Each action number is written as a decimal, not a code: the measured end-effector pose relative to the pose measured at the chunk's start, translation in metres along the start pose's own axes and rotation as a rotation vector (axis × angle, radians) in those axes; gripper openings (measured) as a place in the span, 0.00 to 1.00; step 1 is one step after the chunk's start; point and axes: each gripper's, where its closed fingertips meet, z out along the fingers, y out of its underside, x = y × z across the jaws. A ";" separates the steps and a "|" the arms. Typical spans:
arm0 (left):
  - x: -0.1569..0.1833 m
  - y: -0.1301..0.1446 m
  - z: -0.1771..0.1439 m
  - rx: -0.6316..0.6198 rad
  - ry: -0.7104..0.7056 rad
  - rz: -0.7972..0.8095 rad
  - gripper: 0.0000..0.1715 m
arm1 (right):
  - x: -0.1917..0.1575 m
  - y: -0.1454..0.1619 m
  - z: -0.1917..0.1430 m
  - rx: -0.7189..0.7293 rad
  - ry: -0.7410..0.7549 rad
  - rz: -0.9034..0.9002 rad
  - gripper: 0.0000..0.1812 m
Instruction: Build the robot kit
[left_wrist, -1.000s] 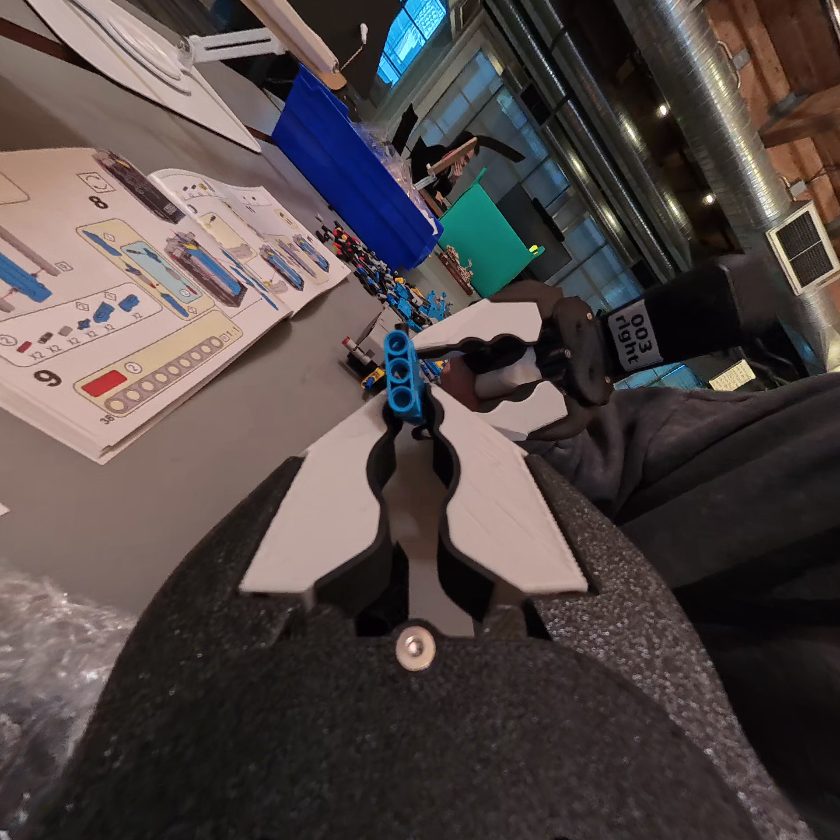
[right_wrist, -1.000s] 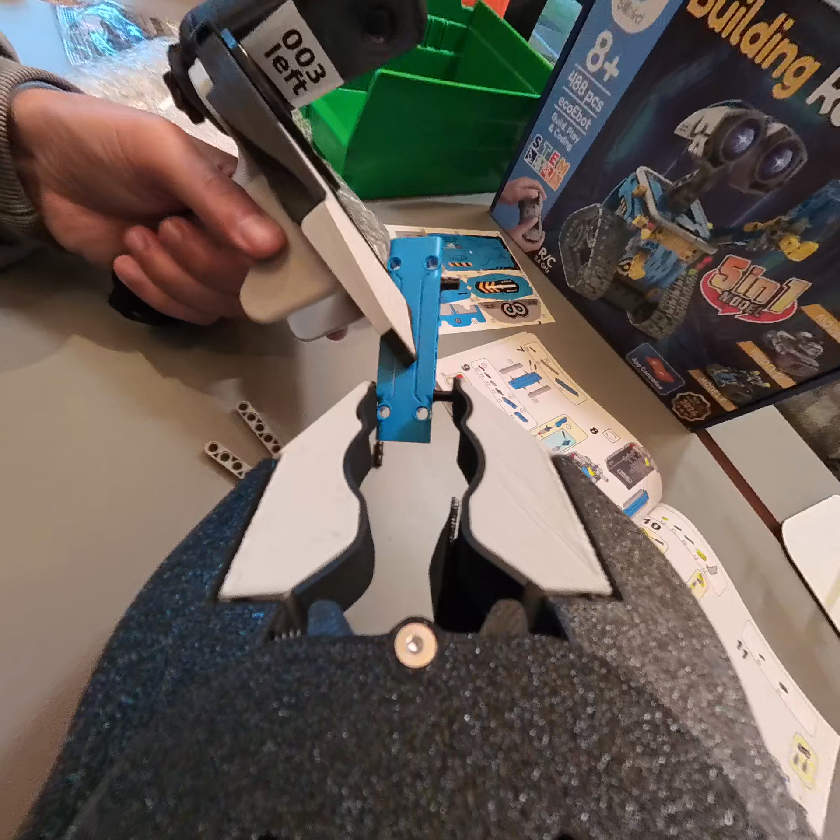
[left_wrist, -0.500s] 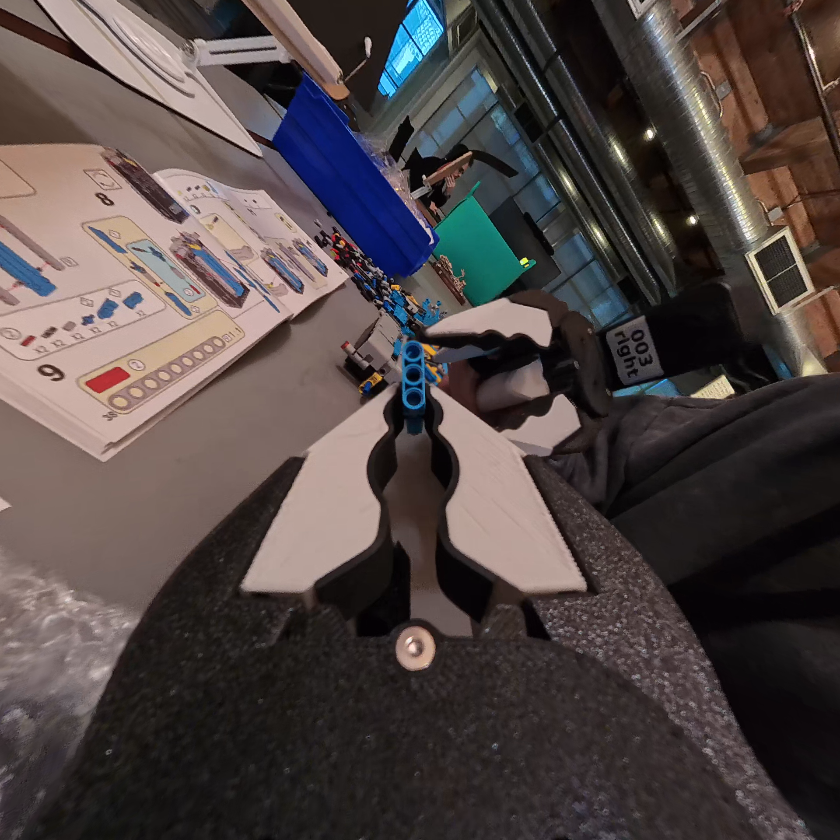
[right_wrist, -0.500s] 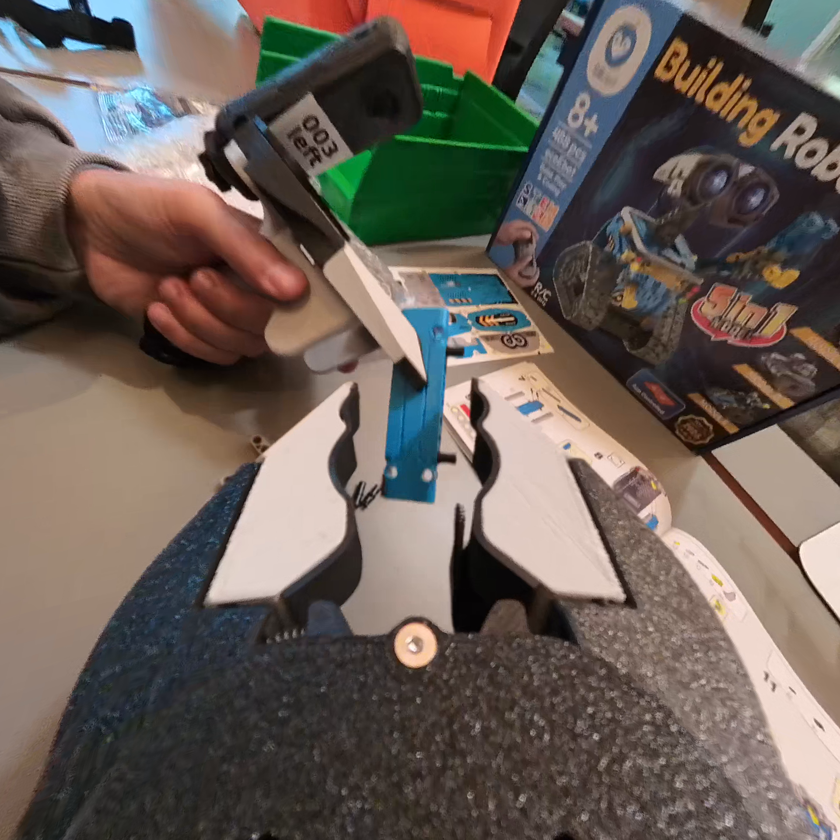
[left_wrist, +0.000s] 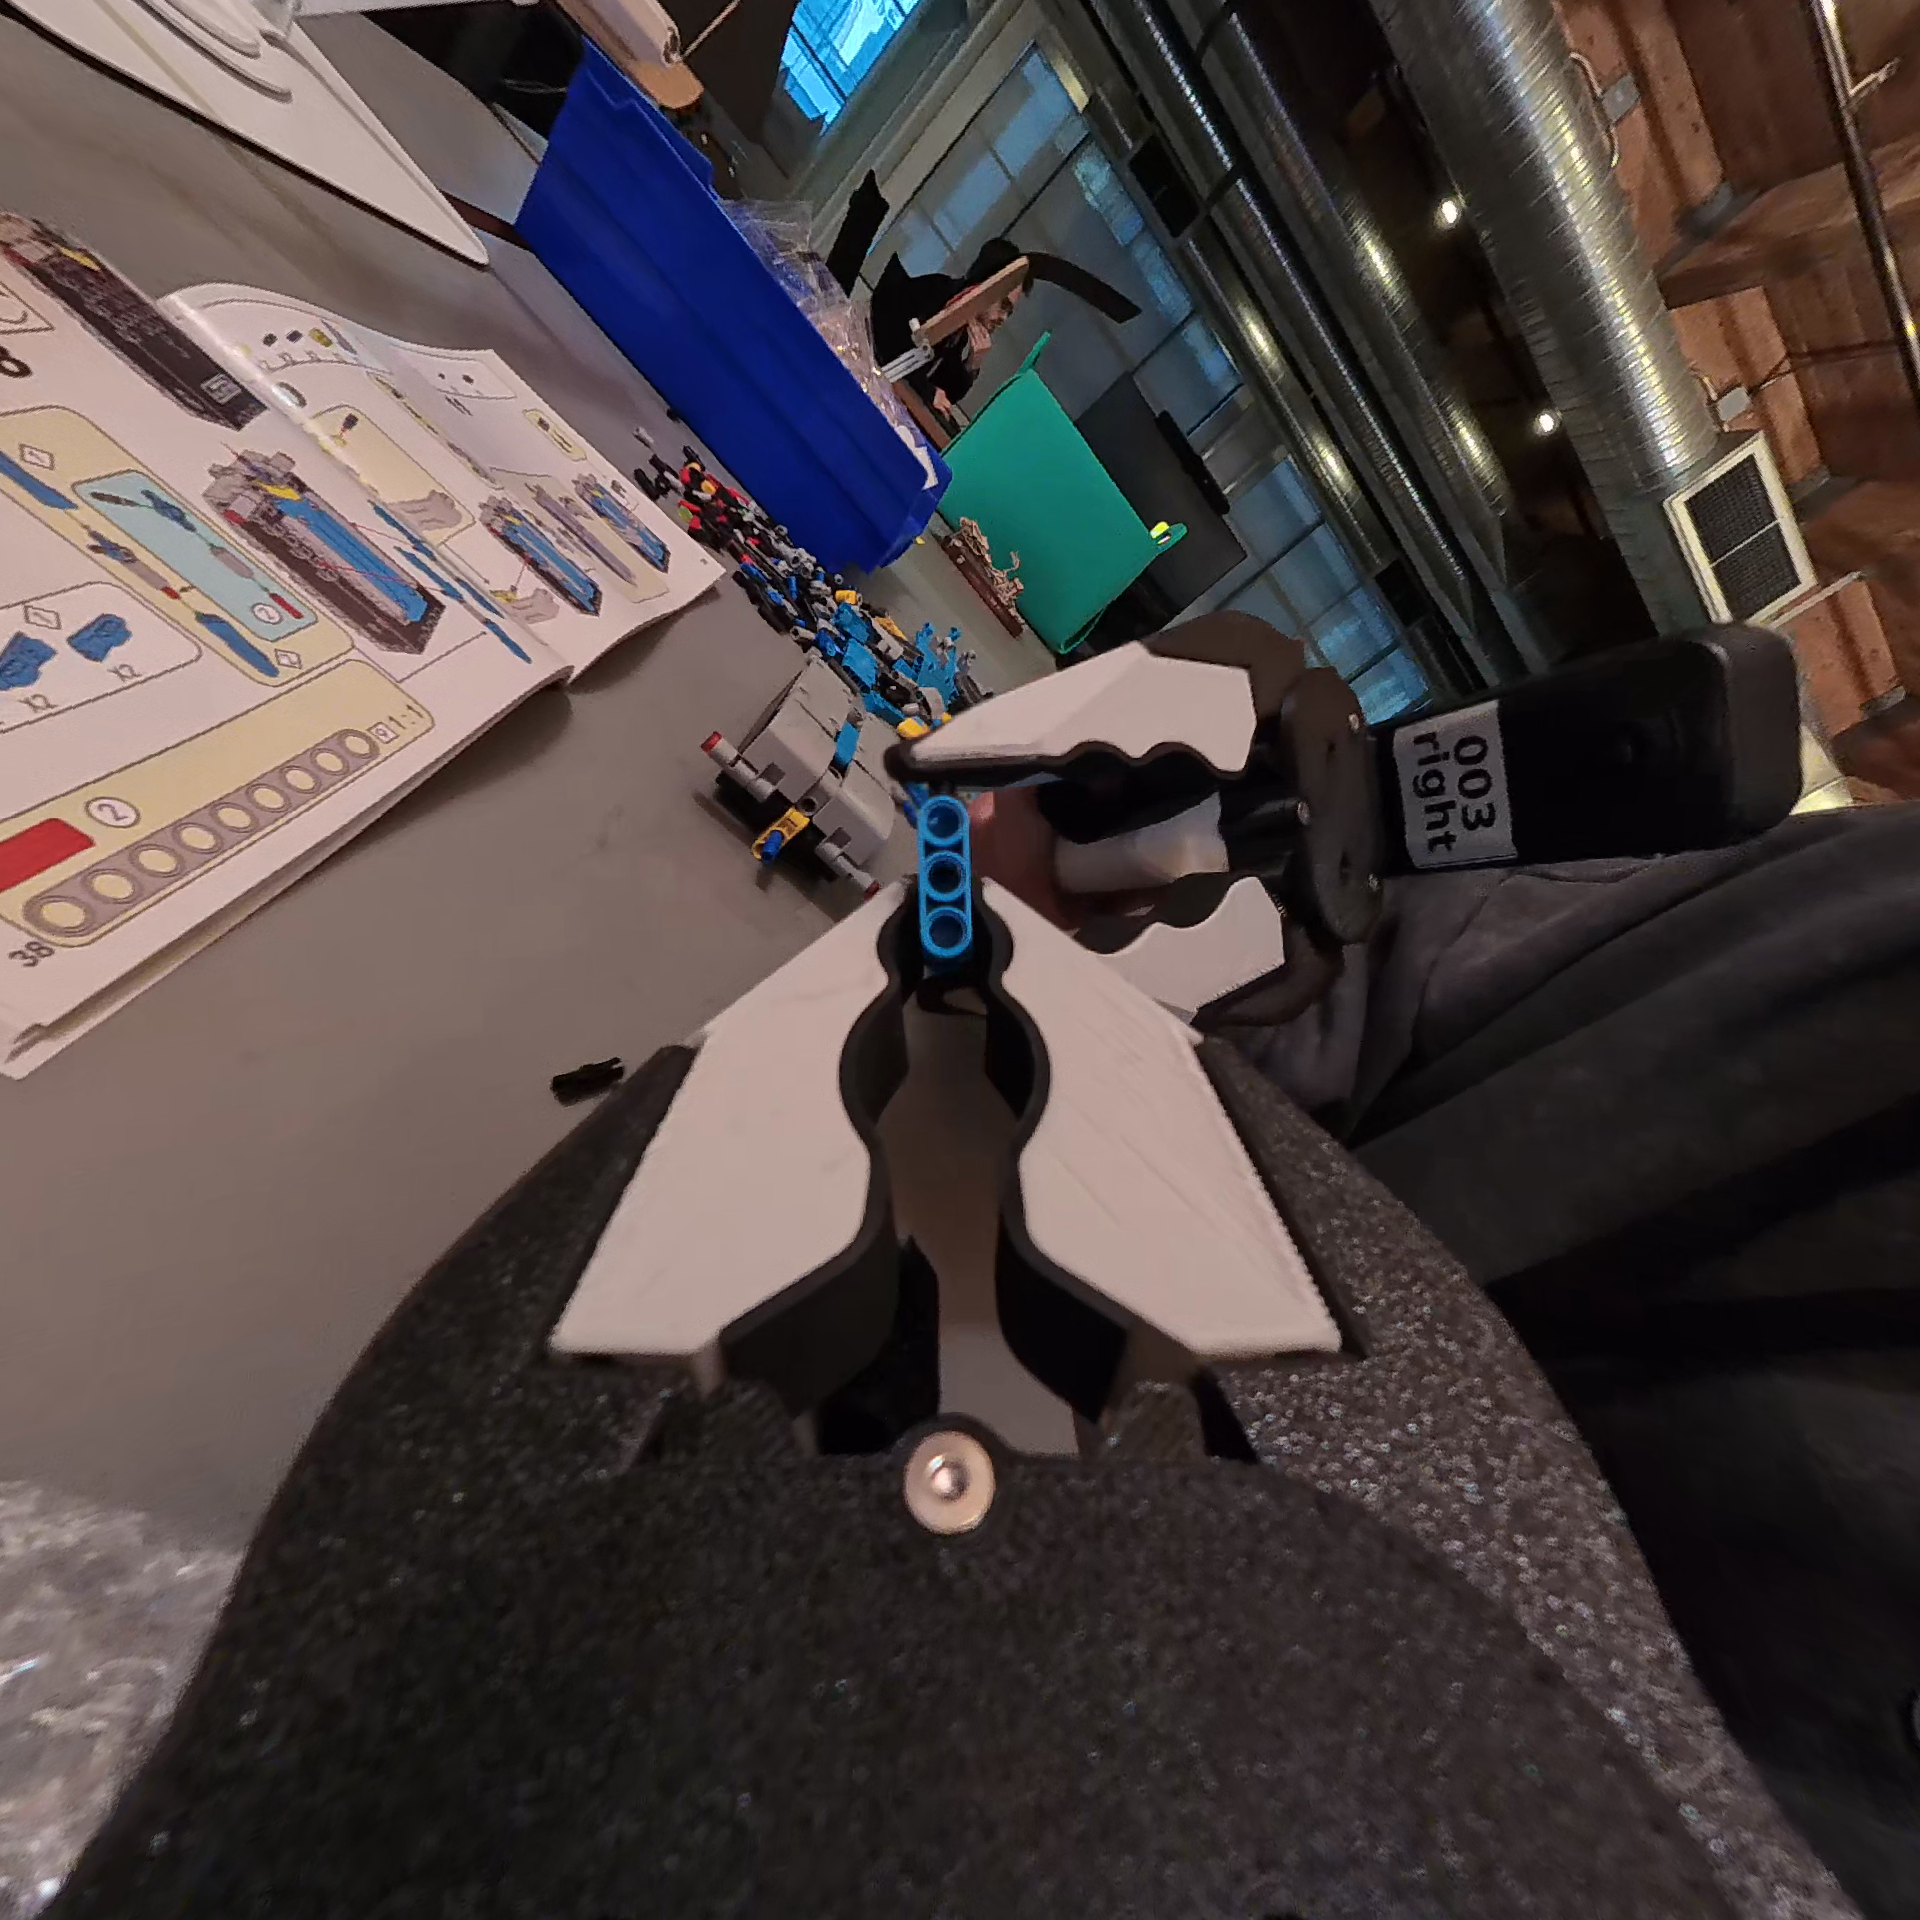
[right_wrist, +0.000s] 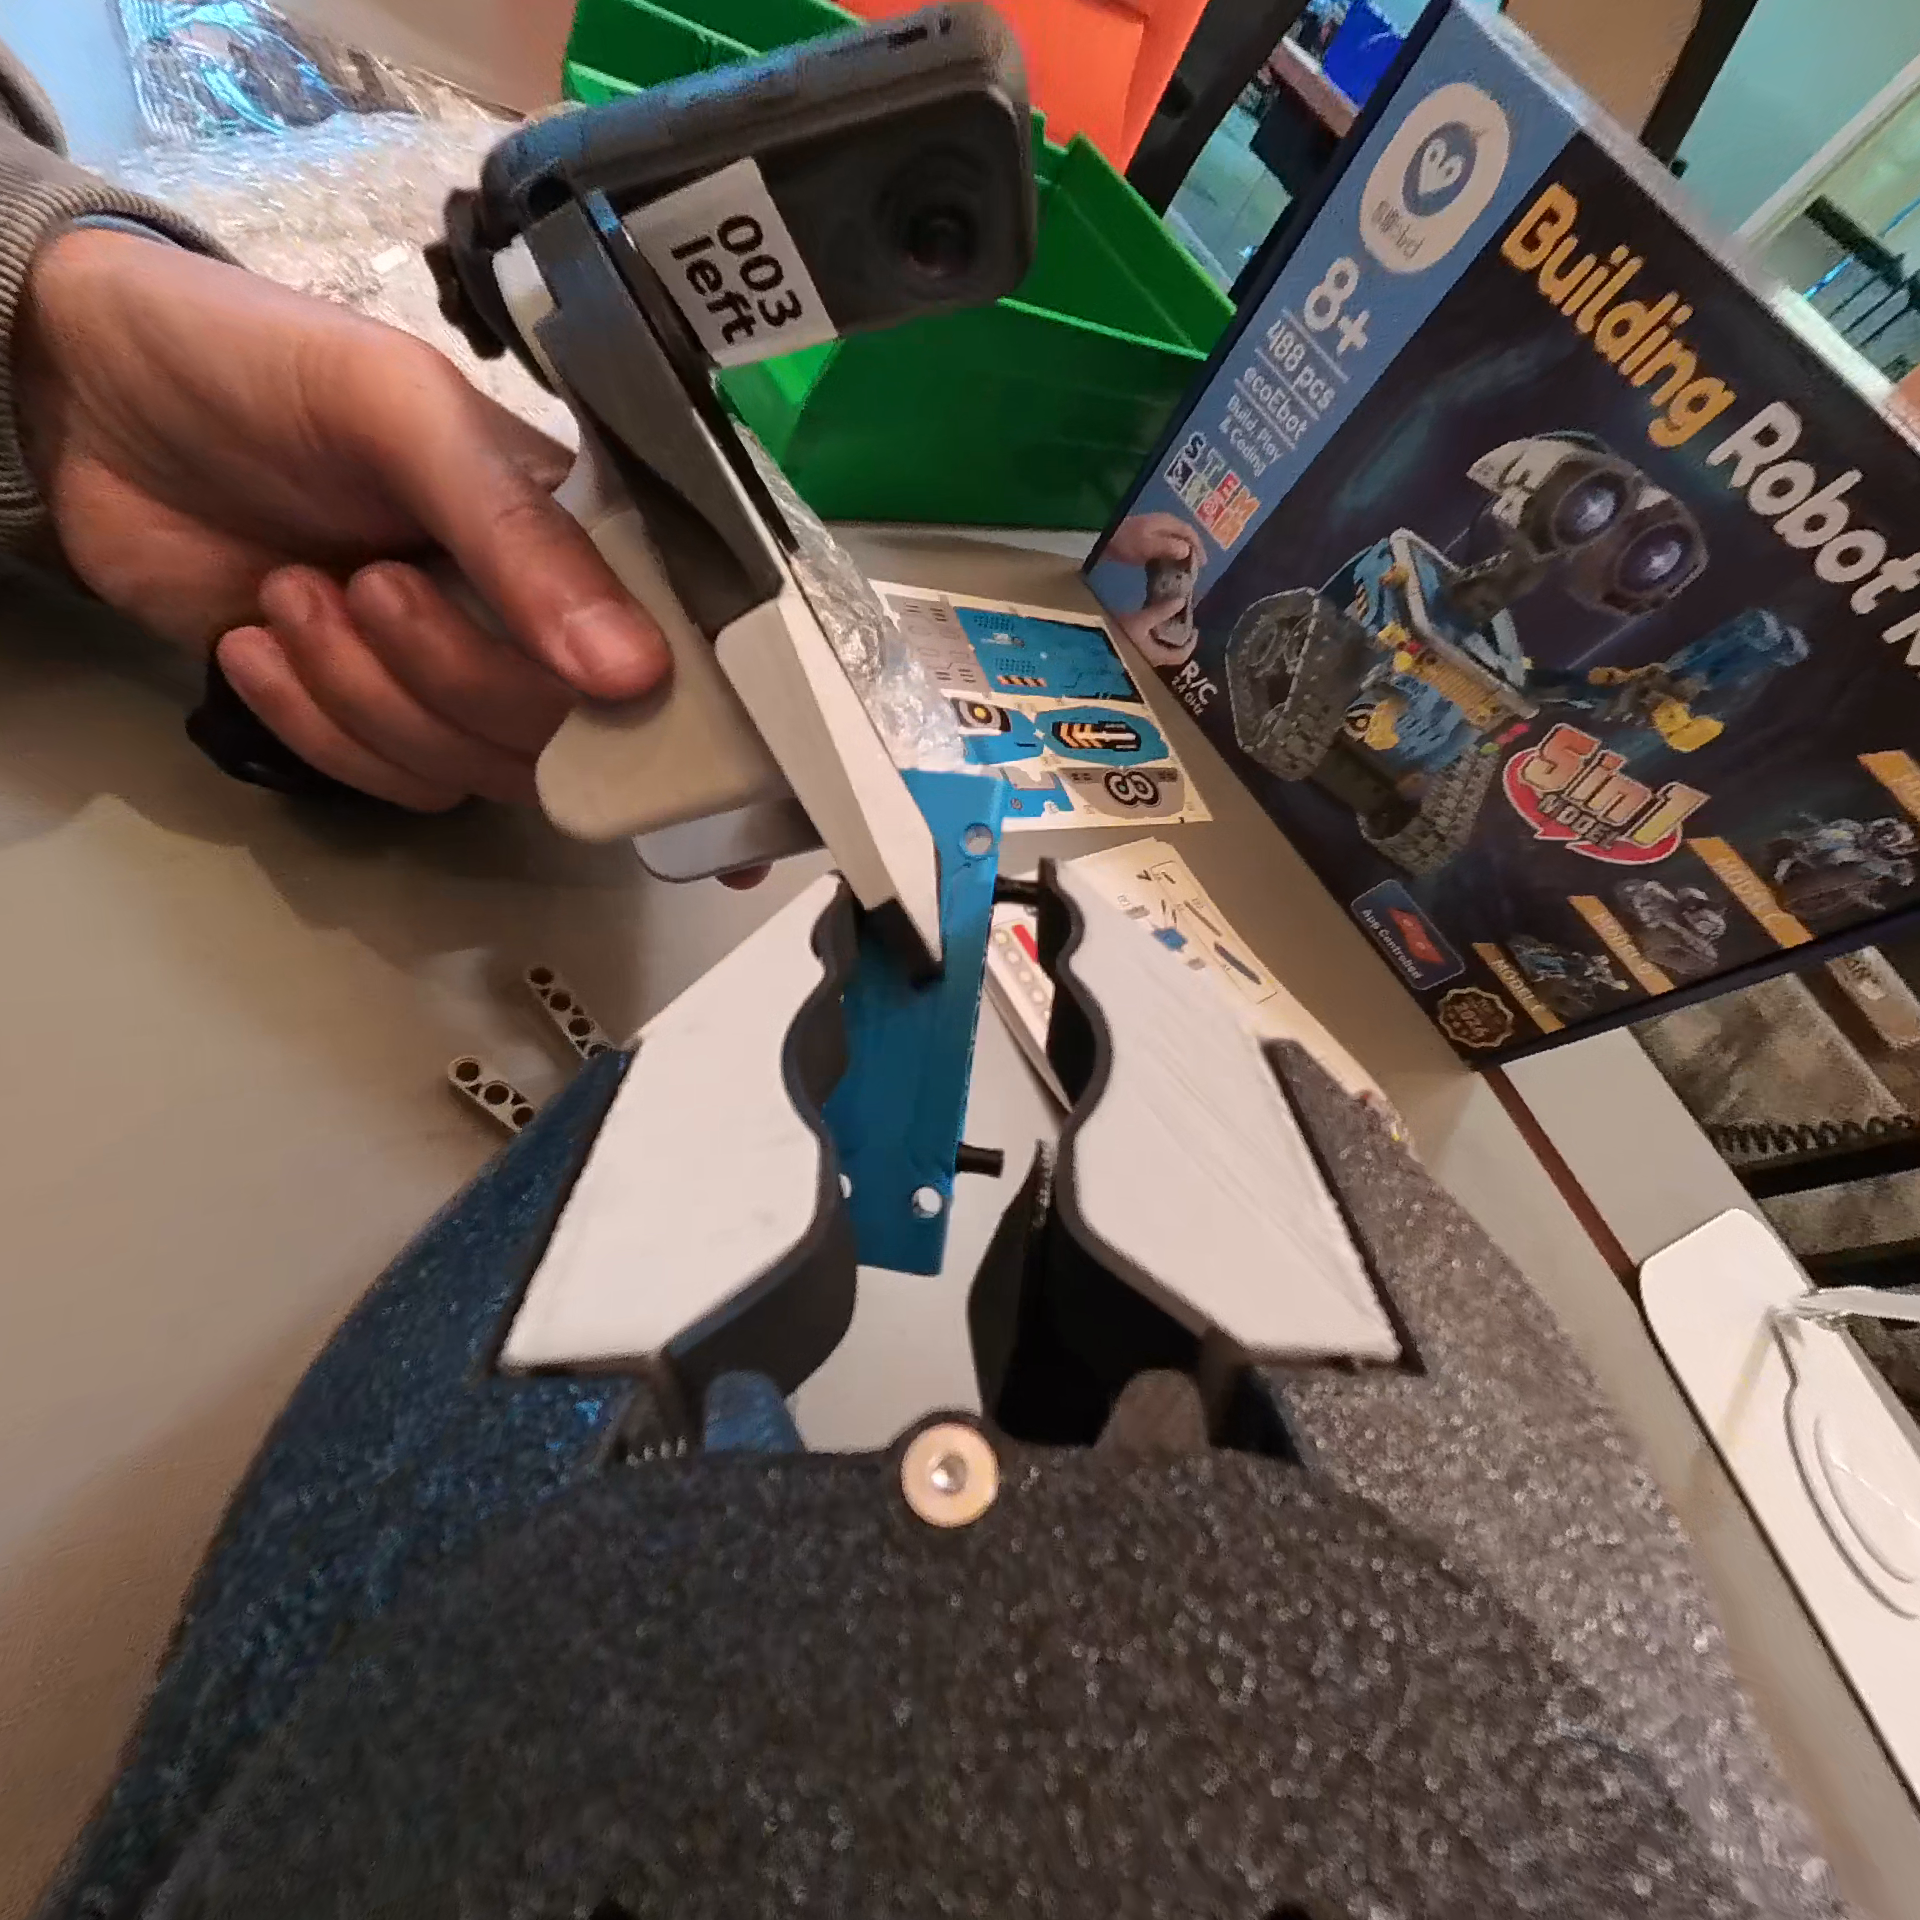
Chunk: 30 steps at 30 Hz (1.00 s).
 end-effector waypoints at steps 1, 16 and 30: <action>0.001 -0.001 0.000 0.004 0.004 0.004 0.03 | 0.000 -0.001 -0.001 0.008 0.004 -0.009 0.18; 0.008 -0.005 -0.019 -0.070 -0.048 0.258 0.03 | -0.020 0.013 -0.013 0.027 -0.465 0.541 0.18; 0.035 0.017 -0.020 -0.189 0.079 0.353 0.03 | -0.056 0.003 -0.039 0.030 -0.847 0.650 0.08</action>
